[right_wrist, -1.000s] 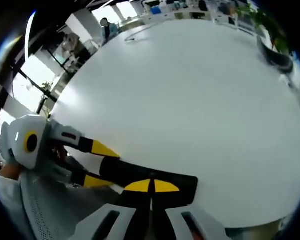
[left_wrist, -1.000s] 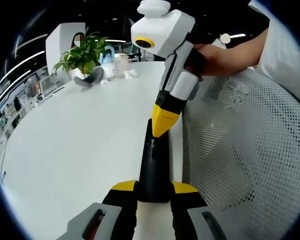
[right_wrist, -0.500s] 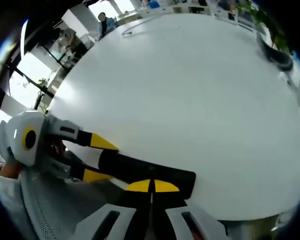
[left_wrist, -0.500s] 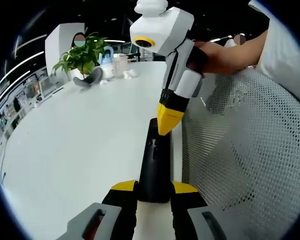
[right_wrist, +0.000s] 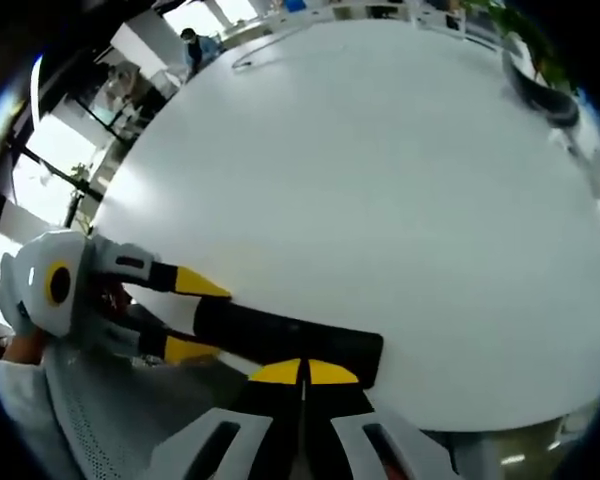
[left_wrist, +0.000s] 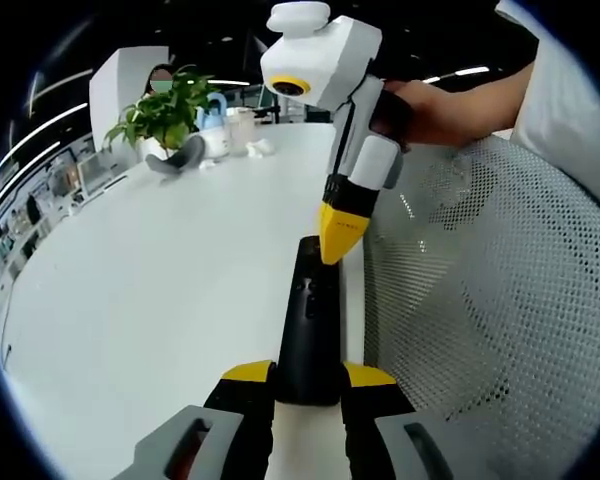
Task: Press the specified remote control buttons in sequence, fully releasing each button before pressing the next.
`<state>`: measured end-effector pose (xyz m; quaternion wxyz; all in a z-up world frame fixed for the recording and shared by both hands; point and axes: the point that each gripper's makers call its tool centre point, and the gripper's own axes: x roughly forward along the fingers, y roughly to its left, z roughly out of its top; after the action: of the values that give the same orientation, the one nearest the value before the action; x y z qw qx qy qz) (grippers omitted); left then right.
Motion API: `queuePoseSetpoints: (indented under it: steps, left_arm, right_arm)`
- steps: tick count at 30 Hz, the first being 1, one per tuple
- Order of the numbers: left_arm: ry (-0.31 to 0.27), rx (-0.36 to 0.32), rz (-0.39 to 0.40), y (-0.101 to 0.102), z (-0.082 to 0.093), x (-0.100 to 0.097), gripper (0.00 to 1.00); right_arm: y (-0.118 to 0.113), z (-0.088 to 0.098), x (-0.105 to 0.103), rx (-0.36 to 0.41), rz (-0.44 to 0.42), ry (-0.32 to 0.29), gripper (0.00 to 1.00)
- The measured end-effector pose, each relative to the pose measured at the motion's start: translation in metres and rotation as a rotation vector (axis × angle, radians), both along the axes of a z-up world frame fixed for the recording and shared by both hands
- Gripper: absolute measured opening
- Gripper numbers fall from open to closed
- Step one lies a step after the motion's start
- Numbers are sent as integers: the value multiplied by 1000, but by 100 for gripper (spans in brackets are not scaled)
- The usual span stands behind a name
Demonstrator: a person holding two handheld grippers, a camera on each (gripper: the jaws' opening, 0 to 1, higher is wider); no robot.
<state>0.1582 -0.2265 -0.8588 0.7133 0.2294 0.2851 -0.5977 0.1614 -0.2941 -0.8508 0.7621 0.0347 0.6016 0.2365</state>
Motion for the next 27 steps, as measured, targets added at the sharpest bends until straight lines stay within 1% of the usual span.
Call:
queuePoseSetpoints:
  steps: [6, 11, 18, 20, 23, 24, 27]
  left_arm:
    - [1, 3, 1, 0, 0, 0, 25]
    - [1, 5, 0, -1, 0, 0, 25]
    - [0, 6, -6, -2, 0, 0, 25]
    - [0, 8, -5, -2, 0, 0, 25]
    - [-3, 12, -7, -2, 0, 0, 25]
    - [-3, 12, -7, -2, -1, 0, 25]
    - [-4, 12, -8, -2, -1, 0, 25]
  right_arm:
    - [0, -2, -1, -16, 24, 3, 0]
    - [0, -3, -2, -33, 53, -7, 0]
    - [-1, -4, -2, -15, 54, 8, 0]
    - [0, -4, -3, -18, 69, 2, 0]
    - [1, -4, -4, -44, 110, -29, 0]
    - [1, -4, -5, -51, 116, -41, 0]
    - [1, -4, -4, -54, 113, -51, 0]
